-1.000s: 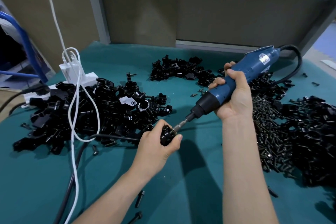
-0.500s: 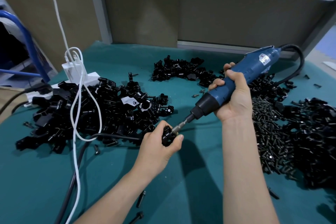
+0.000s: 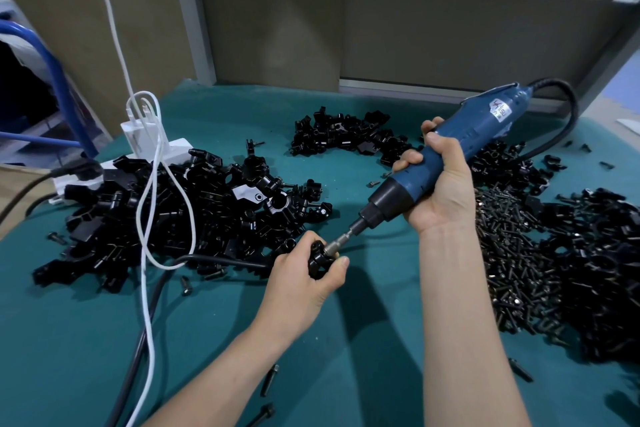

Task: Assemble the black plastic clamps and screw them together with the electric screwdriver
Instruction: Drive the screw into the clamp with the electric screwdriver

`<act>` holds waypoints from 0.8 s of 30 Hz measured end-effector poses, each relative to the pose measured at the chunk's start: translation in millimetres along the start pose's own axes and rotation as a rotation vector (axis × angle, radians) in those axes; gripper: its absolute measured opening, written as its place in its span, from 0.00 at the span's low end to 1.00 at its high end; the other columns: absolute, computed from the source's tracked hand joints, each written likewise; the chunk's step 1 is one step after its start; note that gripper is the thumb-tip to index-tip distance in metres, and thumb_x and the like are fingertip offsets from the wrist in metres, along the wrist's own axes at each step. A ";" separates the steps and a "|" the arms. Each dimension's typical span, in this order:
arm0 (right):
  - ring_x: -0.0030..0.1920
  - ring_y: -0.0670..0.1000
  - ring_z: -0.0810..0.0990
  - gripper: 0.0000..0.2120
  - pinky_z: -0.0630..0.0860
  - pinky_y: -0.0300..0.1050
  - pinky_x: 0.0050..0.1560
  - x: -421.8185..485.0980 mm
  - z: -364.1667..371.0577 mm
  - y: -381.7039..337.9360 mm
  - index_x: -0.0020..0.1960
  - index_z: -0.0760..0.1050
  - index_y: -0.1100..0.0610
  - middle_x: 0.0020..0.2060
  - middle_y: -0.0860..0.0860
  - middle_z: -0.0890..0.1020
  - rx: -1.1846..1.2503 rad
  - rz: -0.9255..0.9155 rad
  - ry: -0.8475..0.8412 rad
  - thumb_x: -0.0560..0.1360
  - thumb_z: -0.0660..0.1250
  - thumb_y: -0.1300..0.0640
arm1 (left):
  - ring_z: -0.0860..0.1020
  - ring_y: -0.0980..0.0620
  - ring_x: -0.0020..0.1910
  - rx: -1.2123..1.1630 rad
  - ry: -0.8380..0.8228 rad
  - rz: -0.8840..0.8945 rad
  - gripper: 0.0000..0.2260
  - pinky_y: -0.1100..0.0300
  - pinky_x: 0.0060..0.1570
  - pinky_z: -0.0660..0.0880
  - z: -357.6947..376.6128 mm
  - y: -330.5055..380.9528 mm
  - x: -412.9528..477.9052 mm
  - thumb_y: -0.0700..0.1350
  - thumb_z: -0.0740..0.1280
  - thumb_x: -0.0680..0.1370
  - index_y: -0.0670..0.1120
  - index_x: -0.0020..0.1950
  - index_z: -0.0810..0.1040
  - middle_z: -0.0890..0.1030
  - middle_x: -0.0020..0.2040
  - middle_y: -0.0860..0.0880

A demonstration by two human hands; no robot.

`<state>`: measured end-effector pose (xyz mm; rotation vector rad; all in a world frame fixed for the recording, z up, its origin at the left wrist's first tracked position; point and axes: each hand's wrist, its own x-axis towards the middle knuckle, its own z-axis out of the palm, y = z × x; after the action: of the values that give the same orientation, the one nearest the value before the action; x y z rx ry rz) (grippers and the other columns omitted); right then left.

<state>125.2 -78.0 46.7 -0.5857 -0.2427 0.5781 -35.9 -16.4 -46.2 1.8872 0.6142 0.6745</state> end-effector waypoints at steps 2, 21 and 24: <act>0.26 0.44 0.71 0.09 0.72 0.37 0.29 -0.1 -0.4 0.4 0.47 0.72 0.52 0.40 0.45 0.79 -0.002 0.004 0.008 0.76 0.61 0.66 | 0.73 0.38 0.35 0.005 -0.004 -0.002 0.12 0.45 0.37 0.72 0.7 0.2 0.5 0.49 0.70 0.74 0.41 0.43 0.72 0.80 0.35 0.39; 0.25 0.43 0.71 0.11 0.73 0.36 0.30 -0.1 -4.4 -0.2 0.50 0.71 0.51 0.45 0.43 0.83 0.102 0.071 -0.040 0.70 0.64 0.62 | 0.68 0.51 0.28 -0.189 -0.186 -0.058 0.11 0.61 0.27 0.67 -4.4 8.5 2.2 0.43 0.65 0.79 0.37 0.42 0.70 0.83 0.31 0.50; 0.26 0.43 0.71 0.12 0.73 0.36 0.31 2.7 -6.5 -5.4 0.52 0.70 0.52 0.46 0.43 0.82 0.161 0.083 -0.067 0.69 0.64 0.61 | 0.64 0.56 0.22 -0.354 -0.273 -0.108 0.14 0.67 0.22 0.62 -8.0 9.9 3.1 0.47 0.63 0.75 0.36 0.42 0.69 0.82 0.31 0.47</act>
<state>132.2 -83.0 44.8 -0.4220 -0.2333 0.6916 -38.0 -12.9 -33.8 1.5674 0.3881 0.4141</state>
